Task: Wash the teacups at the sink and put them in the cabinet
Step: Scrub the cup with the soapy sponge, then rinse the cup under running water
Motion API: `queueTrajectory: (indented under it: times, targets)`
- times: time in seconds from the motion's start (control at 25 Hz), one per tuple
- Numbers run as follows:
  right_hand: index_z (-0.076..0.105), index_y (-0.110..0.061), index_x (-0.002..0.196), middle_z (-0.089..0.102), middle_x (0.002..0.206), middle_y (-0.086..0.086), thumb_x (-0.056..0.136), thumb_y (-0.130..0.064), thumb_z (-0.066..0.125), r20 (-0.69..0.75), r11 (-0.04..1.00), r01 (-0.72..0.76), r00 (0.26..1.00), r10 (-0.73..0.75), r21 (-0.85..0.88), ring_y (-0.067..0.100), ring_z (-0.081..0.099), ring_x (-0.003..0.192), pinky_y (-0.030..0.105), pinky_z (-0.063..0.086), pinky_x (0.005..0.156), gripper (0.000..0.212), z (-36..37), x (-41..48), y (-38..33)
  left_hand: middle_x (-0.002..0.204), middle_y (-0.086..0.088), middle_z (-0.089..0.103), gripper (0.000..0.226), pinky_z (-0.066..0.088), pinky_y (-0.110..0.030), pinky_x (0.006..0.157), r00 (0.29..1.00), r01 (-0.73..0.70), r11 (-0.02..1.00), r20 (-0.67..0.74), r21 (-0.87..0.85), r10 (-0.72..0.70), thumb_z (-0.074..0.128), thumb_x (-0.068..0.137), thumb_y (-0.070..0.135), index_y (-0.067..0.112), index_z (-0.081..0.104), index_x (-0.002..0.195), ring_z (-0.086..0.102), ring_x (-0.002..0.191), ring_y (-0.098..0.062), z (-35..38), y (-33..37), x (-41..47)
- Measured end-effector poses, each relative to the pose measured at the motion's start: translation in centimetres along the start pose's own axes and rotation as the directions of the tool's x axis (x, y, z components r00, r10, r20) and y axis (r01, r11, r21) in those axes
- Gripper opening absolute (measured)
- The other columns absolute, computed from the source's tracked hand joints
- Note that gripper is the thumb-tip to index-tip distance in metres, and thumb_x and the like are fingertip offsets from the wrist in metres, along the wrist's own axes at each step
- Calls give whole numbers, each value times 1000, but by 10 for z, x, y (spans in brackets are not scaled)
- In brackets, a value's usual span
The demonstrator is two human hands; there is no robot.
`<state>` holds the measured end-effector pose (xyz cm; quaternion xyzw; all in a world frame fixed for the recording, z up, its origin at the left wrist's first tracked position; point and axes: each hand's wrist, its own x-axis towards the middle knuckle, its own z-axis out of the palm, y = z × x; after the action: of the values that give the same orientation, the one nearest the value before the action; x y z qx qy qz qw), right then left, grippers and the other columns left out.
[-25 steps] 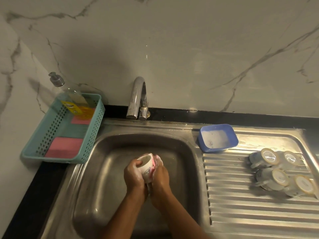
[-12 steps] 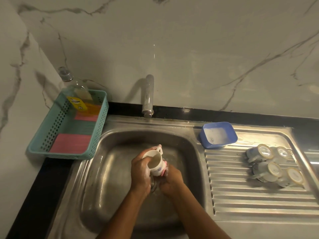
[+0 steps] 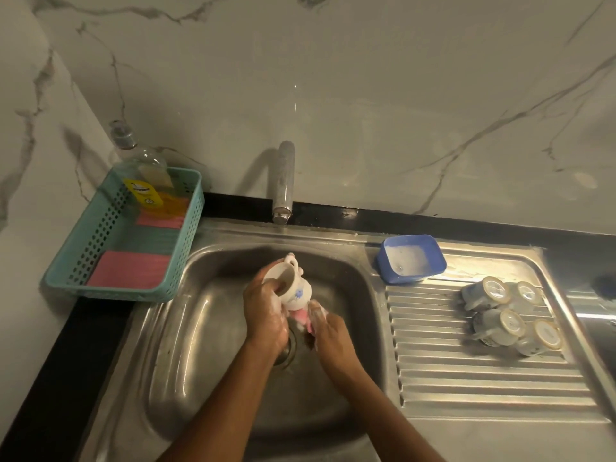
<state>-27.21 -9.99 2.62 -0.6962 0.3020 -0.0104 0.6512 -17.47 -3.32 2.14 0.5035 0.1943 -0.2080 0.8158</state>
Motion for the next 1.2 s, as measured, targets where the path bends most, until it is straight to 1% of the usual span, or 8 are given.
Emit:
queueTrajectory:
  times: [0.12,0.24,0.4,0.56,0.68,0.72,0.92,1.2]
  targets:
    - [67,-15,84,68,66,-3,104,-36,50,-82,987,-5,997,-9,-161,15,64,63,19,50,55,34,-27,11,-2,106,-19,75,38,61,-44,78,999,15,999,-50,-49,-17,51,84,-7,11,76,106,72,94,-33,2,0,6]
    - [76,-16,86,72,74,-9,97,-33,63,-156,930,184,958,-242,-318,4,64,66,9,46,59,24,-83,28,-25,114,-22,72,38,58,-40,79,996,2,999,-87,-36,-5,51,84,-4,12,76,108,72,95,-31,2,-1,10]
    - [76,-6,91,67,80,-1,85,-7,78,-182,613,218,834,-521,-759,0,54,62,5,40,58,6,-163,60,-65,112,-20,73,41,58,-37,77,993,-36,999,-115,-25,32,49,84,-5,10,75,111,72,92,-26,2,-2,4]
    - [76,-8,95,68,100,11,85,-27,80,-196,486,3,912,-359,-874,29,55,92,30,42,74,22,-208,109,-40,118,-22,71,42,58,-38,80,987,-34,998,-157,-45,27,48,82,-5,8,75,113,71,94,-27,6,-21,-2]
    - [78,-27,103,65,126,4,89,-26,75,-8,122,25,966,-259,-992,28,49,111,35,45,87,15,-214,117,-24,116,-22,71,35,58,-34,73,986,-23,1000,-167,-9,21,54,87,1,9,75,114,70,89,-24,9,-31,-4]
    - [75,-25,112,60,132,5,91,-22,70,-4,77,15,970,-244,-997,30,48,115,36,45,90,22,-215,117,-24,114,-22,71,32,58,-32,70,985,-16,1000,-170,-16,14,56,89,3,9,75,114,70,87,-23,9,-32,-3]
    - [68,-8,126,57,130,19,85,4,60,-226,395,-60,892,-391,-917,39,46,120,40,44,92,43,-189,101,-46,97,-12,68,24,58,-31,63,978,32,992,-202,-125,-57,66,90,12,6,74,112,69,76,-21,7,-33,1]
    - [57,-18,141,61,131,7,93,1,53,187,621,363,925,-331,-694,23,60,114,26,46,93,52,-59,113,-85,100,-16,65,18,58,-46,78,974,188,931,-60,-312,-217,52,98,13,6,66,107,65,89,-27,-7,-16,15]
